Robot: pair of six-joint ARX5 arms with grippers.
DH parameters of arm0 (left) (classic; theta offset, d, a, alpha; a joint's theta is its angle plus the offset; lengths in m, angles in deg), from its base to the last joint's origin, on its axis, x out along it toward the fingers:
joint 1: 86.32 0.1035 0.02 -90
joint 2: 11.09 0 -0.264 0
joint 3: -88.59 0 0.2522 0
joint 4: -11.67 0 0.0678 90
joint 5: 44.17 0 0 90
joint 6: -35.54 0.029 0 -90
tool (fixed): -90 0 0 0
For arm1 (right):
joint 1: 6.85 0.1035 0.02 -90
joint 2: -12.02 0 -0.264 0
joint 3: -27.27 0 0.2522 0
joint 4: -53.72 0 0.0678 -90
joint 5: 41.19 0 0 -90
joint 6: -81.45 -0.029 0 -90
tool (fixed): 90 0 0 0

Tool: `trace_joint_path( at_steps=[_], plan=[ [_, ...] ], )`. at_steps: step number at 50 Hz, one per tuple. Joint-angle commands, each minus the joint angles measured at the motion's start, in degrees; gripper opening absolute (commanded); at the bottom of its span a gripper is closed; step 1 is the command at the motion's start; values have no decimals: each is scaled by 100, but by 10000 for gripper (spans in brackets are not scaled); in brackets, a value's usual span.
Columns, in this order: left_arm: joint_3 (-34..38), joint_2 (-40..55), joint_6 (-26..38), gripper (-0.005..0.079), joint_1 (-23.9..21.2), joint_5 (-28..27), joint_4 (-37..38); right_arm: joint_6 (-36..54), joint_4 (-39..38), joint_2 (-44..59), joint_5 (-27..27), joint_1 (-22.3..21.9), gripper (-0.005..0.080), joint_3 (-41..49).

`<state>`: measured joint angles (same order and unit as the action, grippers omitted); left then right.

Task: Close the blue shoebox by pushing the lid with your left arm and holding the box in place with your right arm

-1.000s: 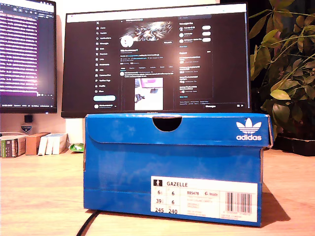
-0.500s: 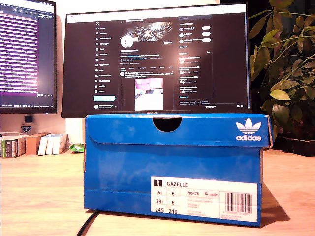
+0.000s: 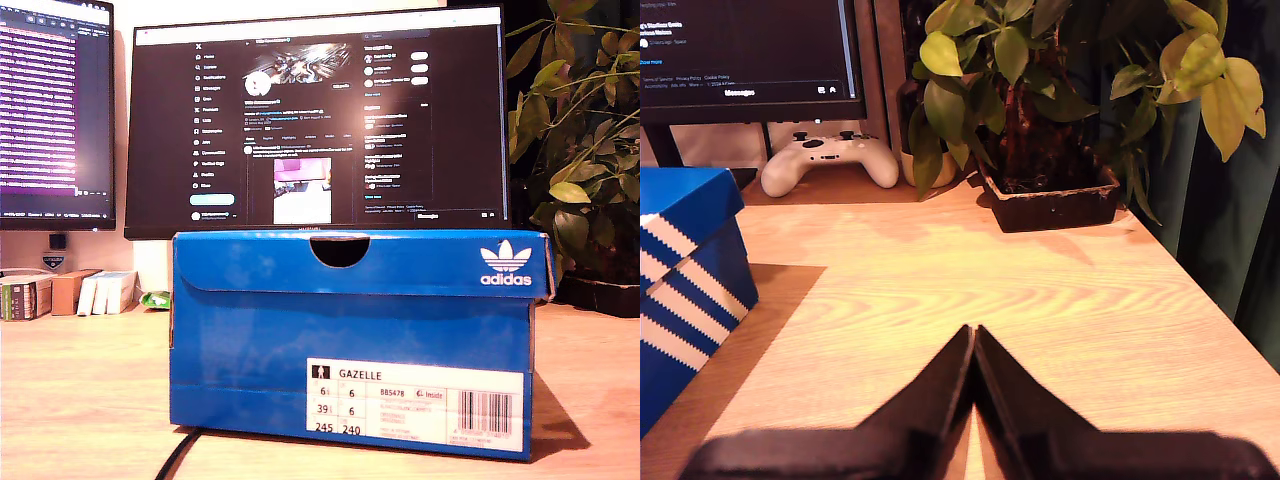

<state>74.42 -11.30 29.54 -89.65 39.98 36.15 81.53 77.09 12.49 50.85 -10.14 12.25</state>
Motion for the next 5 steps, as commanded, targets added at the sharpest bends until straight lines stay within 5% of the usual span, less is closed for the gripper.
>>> trace_joint_path(
  at_steps=[1,5],
  plan=[
    [188,-48,-2,-18,9,9,83,-7,-37,-37,0,13,-12,101],
    [188,-48,-2,-18,9,9,85,-7,-37,-37,0,13,-12,101]
  ],
)
